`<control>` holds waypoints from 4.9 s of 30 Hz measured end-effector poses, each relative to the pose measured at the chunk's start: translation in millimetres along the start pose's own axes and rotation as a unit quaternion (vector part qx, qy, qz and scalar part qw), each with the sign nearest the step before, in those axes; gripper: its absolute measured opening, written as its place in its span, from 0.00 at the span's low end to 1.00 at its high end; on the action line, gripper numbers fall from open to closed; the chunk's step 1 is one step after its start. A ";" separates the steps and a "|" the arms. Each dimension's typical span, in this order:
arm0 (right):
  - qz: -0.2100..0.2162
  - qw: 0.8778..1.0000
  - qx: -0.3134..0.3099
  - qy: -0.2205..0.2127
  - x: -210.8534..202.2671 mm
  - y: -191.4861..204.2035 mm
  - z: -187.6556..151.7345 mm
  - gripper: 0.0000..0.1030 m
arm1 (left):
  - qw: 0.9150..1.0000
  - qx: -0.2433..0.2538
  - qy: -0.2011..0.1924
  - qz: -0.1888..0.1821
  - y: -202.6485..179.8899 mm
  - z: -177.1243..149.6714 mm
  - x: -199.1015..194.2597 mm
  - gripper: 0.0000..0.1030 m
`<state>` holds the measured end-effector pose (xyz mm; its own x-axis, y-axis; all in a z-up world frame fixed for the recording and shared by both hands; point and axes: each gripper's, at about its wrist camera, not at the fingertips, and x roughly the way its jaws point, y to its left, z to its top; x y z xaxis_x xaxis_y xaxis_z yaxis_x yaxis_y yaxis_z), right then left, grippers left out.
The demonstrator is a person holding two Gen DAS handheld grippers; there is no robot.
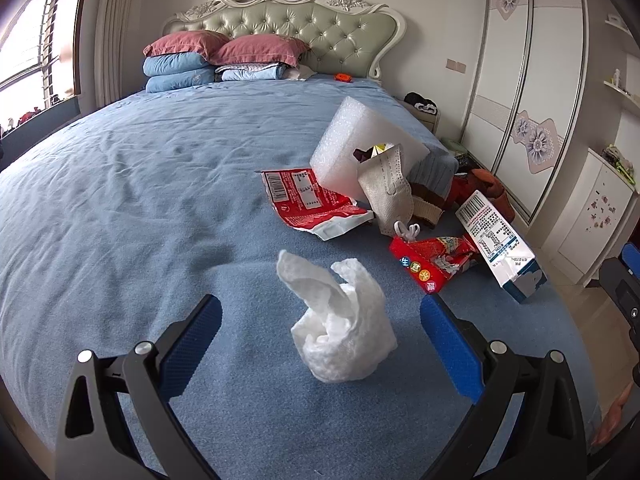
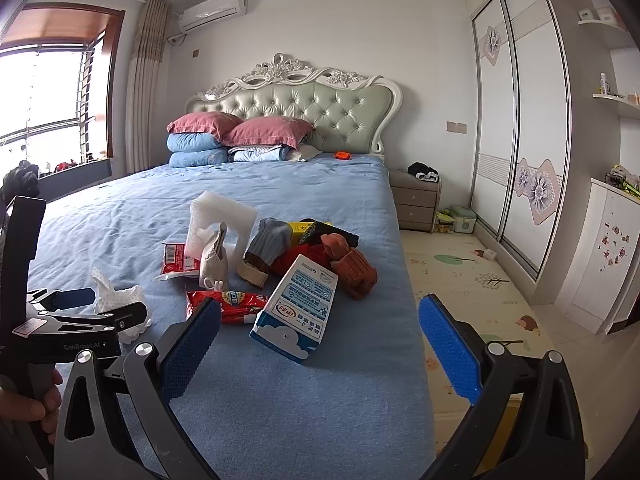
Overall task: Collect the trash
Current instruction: 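Grasp the white tissue with the left tool while the right tool grasps the milk carton, then carry tissue and carton to the yellow bin and open both tools over it, then move both tools back over the trash on the bed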
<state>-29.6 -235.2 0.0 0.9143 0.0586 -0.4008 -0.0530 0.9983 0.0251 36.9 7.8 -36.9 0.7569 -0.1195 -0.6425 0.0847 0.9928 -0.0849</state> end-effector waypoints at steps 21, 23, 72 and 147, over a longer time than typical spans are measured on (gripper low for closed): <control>0.043 0.996 0.038 0.072 38.4 1.5 4.2 0.92 | 0.994 0.010 -0.019 -0.108 -5.0 14.8 -12.5 0.21; 0.048 0.994 0.051 0.079 44.2 0.7 6.3 0.92 | 0.994 0.014 -0.025 -0.108 -6.0 20.7 -13.4 0.21; -0.097 0.967 0.206 0.111 -41.0 -249.8 -61.6 0.50 | 0.915 0.163 0.167 -0.328 -312.4 1.3 60.1 0.22; -0.002 0.996 0.064 0.059 -11.9 -108.4 -4.8 0.92 | 0.987 0.121 -0.031 -0.106 -103.5 70.8 -1.3 0.96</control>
<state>-36.7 -344.1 -2.4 0.8606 0.0621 -0.5055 0.0089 0.9905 0.1369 73.1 -94.1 26.6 0.7429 -0.3304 -0.5822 0.3915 0.9199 -0.0226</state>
